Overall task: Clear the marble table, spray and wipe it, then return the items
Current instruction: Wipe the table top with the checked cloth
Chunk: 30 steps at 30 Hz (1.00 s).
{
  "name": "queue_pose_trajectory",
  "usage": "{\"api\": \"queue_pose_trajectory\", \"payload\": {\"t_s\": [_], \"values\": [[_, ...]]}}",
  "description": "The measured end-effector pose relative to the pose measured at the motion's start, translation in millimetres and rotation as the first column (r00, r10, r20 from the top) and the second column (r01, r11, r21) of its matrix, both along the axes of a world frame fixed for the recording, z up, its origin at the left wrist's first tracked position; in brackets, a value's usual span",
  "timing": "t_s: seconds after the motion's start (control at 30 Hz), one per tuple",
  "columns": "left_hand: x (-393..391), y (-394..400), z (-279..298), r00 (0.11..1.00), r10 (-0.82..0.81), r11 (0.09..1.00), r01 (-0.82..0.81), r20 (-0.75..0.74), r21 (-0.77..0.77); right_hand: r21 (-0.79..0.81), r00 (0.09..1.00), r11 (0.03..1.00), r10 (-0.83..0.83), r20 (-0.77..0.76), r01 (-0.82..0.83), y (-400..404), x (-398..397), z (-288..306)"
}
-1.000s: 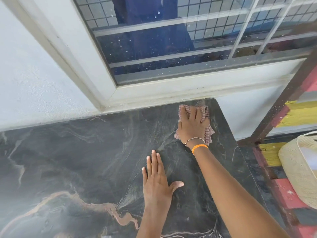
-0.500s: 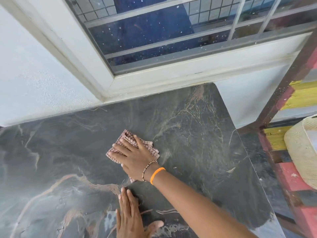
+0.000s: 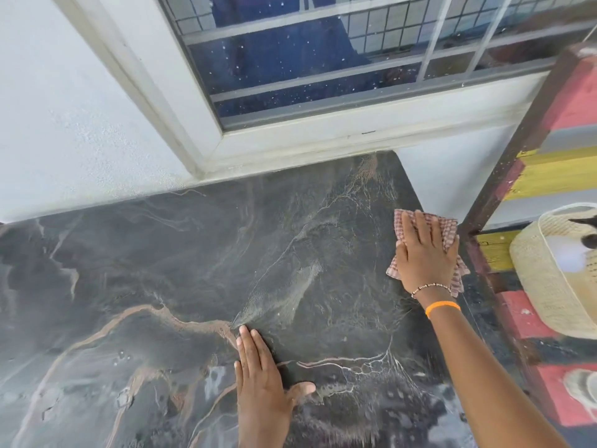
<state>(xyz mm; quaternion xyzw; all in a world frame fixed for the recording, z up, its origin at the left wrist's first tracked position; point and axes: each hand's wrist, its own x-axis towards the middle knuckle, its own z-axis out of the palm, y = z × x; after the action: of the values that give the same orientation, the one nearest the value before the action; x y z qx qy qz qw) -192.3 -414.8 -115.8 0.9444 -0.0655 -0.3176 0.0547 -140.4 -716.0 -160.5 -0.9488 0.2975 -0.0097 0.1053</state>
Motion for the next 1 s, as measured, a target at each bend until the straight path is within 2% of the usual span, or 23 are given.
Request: {"api": "queue_pose_trajectory", "payload": {"t_s": [0.07, 0.13, 0.27, 0.37, 0.47, 0.57, 0.6, 0.67, 0.73, 0.83, 0.9, 1.0], "values": [[-1, 1, 0, 1.000, 0.011, 0.999, -0.011, 0.010, -0.030, 0.011, 0.999, 0.999, -0.041, -0.009, 0.041, 19, -11, -1], [-4, 3, 2, 0.999, 0.022, 0.997, -0.020, 0.025, -0.071, 0.010, 1.000, 1.000, -0.008, -0.011, 0.008, 47, -17, -1], [-15, 17, 5, 0.999, -0.012, 0.989, 0.017, 0.037, -0.149, 0.025, 0.984, 0.983, 0.180, 0.007, -0.180, 123, -13, 1], [-29, 38, 7, 0.999, 0.032, 0.990, -0.027, 0.030, -0.139, 0.081, 0.934, 0.931, 0.356, 0.001, -0.355, 193, 0, 5], [-44, 61, 6, 0.993, 0.114, 0.981, -0.111, 0.010, -0.161, 0.132, 0.825, 0.818, 0.564, 0.006, -0.560, 261, 8, 12], [-60, 84, 3, 0.992, 0.124, 0.983, -0.122, 0.008, -0.134, 0.140, 0.642, 0.638, 0.767, -0.023, -0.757, 304, -8, 16], [-65, 88, 4, 0.995, 0.104, 0.987, -0.103, 0.005, -0.122, 0.139, 0.594, 0.592, 0.804, -0.031, -0.794, 308, -17, 16], [-73, 93, 8, 0.998, 0.063, 0.991, -0.062, 0.006, -0.122, 0.124, 0.559, 0.559, 0.828, -0.032, -0.820, 299, -32, 14], [-79, 96, 9, 1.000, 0.004, 0.994, -0.003, 0.001, -0.107, 0.087, 0.587, 0.587, 0.809, -0.027, -0.805, 277, -42, 12], [-88, 99, 5, 0.996, -0.087, 0.989, 0.084, -0.018, -0.121, 0.042, 0.710, 0.711, 0.704, -0.026, -0.702, 230, -63, 9], [-95, 99, 1, 0.989, -0.142, 0.984, 0.136, -0.042, -0.118, -0.003, 0.814, 0.815, 0.579, -0.050, -0.580, 189, -79, 8], [-101, 99, -3, 0.977, -0.214, 0.974, 0.212, -0.010, -0.076, -0.046, 0.949, 0.950, 0.304, -0.077, -0.308, 124, -108, 5]]}}
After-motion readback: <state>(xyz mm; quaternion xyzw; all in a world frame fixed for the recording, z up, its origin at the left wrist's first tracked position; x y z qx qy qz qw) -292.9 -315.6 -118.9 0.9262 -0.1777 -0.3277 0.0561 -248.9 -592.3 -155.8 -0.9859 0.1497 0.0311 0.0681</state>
